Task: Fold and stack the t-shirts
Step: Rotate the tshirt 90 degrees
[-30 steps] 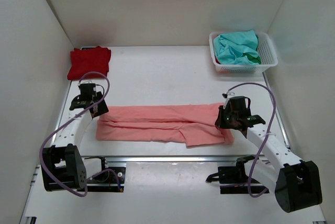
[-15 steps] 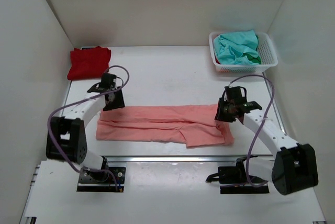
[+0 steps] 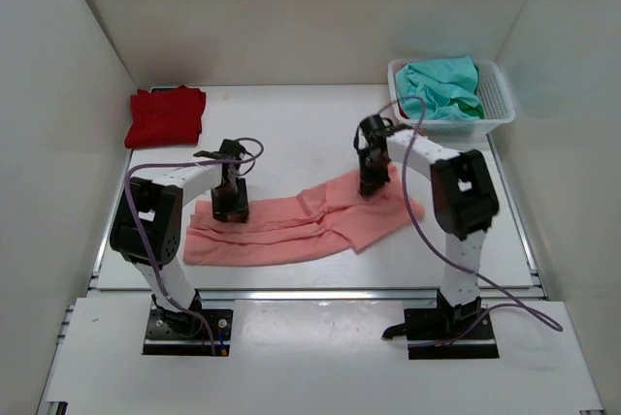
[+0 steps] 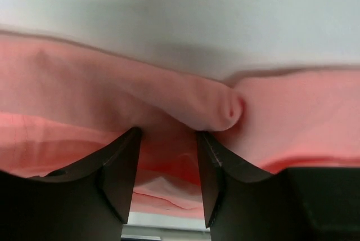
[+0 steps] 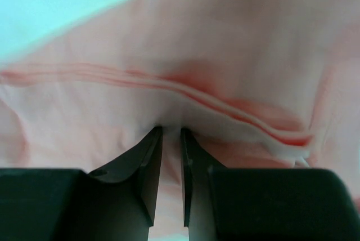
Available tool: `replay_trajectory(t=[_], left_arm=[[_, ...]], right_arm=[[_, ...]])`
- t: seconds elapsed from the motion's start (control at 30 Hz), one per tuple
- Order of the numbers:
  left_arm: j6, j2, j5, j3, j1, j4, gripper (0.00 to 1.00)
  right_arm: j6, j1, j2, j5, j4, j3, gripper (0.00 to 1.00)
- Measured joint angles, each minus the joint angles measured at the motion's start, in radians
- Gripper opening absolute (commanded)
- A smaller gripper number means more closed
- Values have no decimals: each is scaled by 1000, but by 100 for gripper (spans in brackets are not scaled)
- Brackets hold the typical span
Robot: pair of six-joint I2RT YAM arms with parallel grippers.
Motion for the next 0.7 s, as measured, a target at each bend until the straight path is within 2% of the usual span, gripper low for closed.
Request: replay_trajectory(t=[0.07, 0.27, 0.33, 0.43, 0.53, 0.6, 0.7], left_arm=[[-18, 0, 32, -5, -43, -24, 52], [-67, -22, 176, -40, -160, -87, 48], [-92, -53, 235, -74, -166, -93, 46], [-136, -131, 317, -117, -144, -111, 44], [-171, -195, 367, -108, -128, -124, 44], [-186, -220, 387, -79, -114, -127, 45], [-198, -225, 414, -16, -66, -114, 46]], right_arm=[[-23, 0, 149, -16, 5, 222, 20], [-103, -1, 624, -81, -32, 1082, 25], [-114, -1, 678, -101, -34, 1217, 26], [-141, 1, 620, -116, -17, 1173, 28], [-167, 11, 462, -111, 10, 968, 27], [-172, 23, 348, -105, 17, 841, 20], [-168, 59, 132, -103, 63, 576, 16]])
